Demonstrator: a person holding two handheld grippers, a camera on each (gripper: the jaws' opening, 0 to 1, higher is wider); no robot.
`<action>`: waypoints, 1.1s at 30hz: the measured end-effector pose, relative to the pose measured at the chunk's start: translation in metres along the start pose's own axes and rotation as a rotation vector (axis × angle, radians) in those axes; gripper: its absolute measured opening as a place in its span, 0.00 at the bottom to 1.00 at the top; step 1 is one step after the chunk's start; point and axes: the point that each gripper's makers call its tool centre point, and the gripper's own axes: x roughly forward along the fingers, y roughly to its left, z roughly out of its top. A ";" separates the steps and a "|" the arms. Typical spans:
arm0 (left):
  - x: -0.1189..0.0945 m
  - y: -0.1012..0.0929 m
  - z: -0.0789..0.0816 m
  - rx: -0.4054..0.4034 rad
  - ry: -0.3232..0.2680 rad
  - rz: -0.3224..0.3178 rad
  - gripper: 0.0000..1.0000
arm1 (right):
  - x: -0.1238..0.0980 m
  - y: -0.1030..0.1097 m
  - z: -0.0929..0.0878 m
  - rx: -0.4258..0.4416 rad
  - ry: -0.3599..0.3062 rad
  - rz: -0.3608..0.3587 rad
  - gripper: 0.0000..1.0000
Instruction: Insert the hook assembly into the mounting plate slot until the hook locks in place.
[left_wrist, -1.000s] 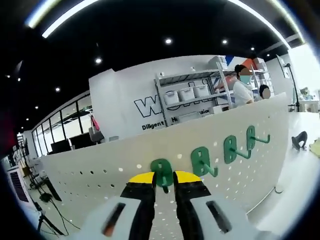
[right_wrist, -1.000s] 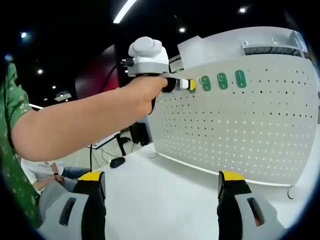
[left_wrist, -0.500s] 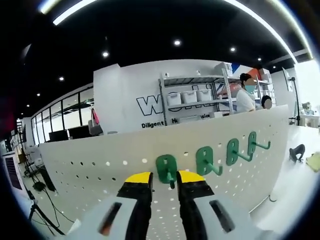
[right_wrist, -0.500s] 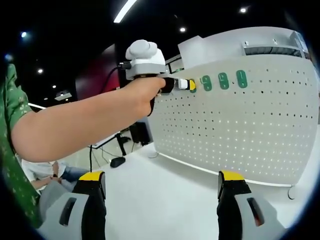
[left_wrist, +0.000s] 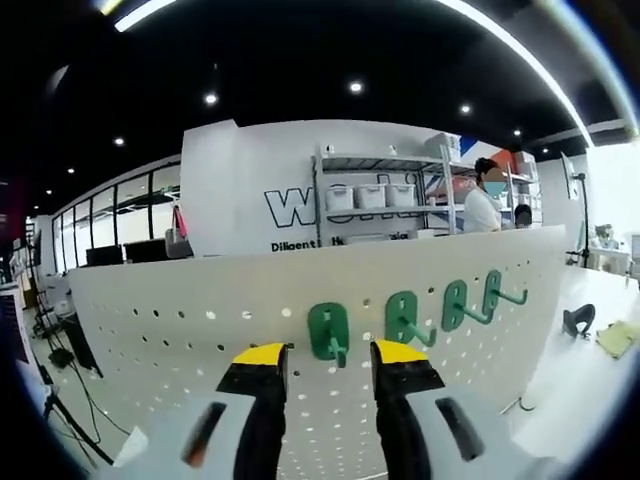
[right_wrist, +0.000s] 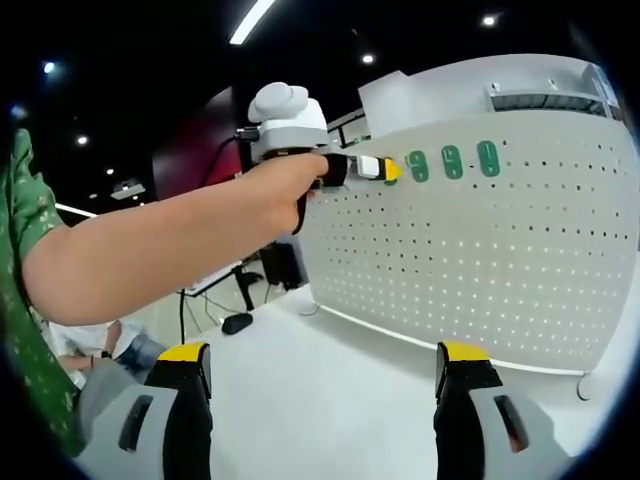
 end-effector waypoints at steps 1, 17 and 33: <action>-0.001 0.001 0.000 -0.001 -0.003 -0.002 0.37 | 0.000 0.000 0.000 -0.002 0.001 0.001 0.95; -0.013 -0.010 -0.001 -0.048 -0.010 -0.130 0.51 | 0.003 0.006 0.003 -0.015 0.004 0.012 0.95; -0.038 -0.017 -0.005 -0.068 -0.007 -0.235 0.69 | 0.000 0.012 0.007 -0.033 0.003 0.013 0.95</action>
